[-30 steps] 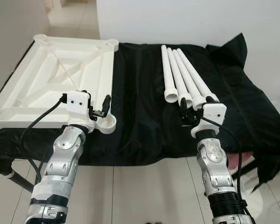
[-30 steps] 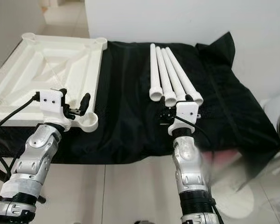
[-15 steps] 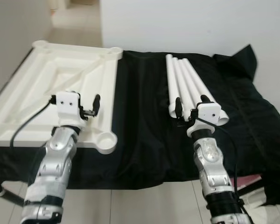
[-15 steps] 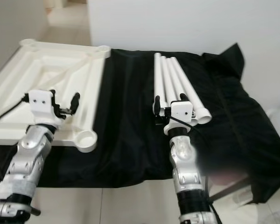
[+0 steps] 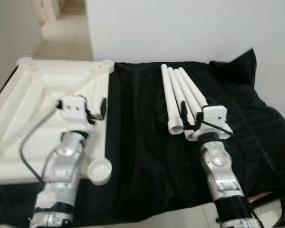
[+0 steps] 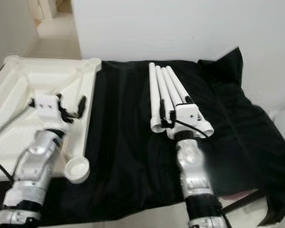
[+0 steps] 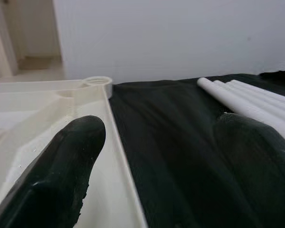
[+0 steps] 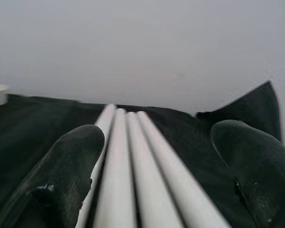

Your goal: Building children table

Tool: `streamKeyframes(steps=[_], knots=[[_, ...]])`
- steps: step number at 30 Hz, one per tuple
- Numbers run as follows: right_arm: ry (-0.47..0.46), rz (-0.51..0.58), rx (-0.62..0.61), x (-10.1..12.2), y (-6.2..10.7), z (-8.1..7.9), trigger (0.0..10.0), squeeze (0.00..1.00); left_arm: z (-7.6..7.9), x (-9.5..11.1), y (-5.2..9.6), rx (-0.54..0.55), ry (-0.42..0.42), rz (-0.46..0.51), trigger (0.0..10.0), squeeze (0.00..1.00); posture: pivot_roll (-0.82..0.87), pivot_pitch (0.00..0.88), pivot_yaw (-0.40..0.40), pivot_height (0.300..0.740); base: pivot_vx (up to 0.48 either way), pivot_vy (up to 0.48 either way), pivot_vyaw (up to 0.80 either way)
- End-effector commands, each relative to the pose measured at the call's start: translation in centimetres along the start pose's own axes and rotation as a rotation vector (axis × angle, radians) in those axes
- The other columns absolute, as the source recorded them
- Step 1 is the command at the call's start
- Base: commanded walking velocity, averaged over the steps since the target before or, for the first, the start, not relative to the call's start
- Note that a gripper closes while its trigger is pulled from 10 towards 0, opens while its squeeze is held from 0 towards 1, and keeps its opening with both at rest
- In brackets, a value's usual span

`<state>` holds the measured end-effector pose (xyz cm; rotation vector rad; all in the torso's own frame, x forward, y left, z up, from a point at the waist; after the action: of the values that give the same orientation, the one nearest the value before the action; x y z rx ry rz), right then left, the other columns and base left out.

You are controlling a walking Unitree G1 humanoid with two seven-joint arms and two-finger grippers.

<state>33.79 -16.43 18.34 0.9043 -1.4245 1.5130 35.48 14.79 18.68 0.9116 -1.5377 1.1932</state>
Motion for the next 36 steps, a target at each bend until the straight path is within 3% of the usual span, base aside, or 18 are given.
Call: streamKeyframes(steps=[1, 15, 17, 25, 36], knots=[[-0.011, 0.000, 0.010, -0.1, 0.1, -0.5, 10.0, 0.00, -0.7, -0.6, 0.4, 0.031, -0.008, -0.026, 10.0, 0.00, 0.00, 0.064, -0.052, 0.740, 0.000, 0.000, 0.00], [-0.079, -0.038, -0.080, -0.6, -0.6, 0.6, 10.0, 0.00, 1.1, -0.2, 0.2, -0.067, 0.011, -0.031, 10.0, 0.00, 0.01, 0.074, -0.041, 0.740, 0.000, 0.000, 0.00], [-0.112, -0.054, -0.102, -0.8, -0.8, 0.9, 10.0, 0.00, 1.8, -0.3, 0.0, -0.107, 0.064, -0.049, 10.0, 0.00, 0.01, 0.075, -0.037, 0.740, 0.000, 0.000, 0.00], [-0.144, -0.075, -0.138, -1.0, -1.0, 1.5, 10.0, 0.00, 2.9, 0.0, 0.0, -0.169, -0.003, -0.035, 10.0, 0.00, 0.01, 0.080, -0.027, 0.740, 0.000, 0.000, 0.00], [-0.165, -0.151, -0.159, -2.7, -0.3, 2.3, 10.0, 0.00, 6.3, 1.1, 0.7, -0.369, 0.054, -0.028, 10.0, 0.00, -0.01, 0.087, -0.028, 0.740, 0.000, 0.000, 0.00]])
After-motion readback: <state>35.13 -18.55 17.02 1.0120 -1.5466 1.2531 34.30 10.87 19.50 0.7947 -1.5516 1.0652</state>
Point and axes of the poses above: a point about 5 cm out from each wrist's last joint towards the gripper, its own y axis pointing back from the gripper into the wrist, its own x axis along the axis of the wrist's last joint, z = x × y, the point moved 3 cm from there along -y, pointing out of the wrist towards the gripper, and after that the axes turned 1 degree about -y, right-handed, at the moved point
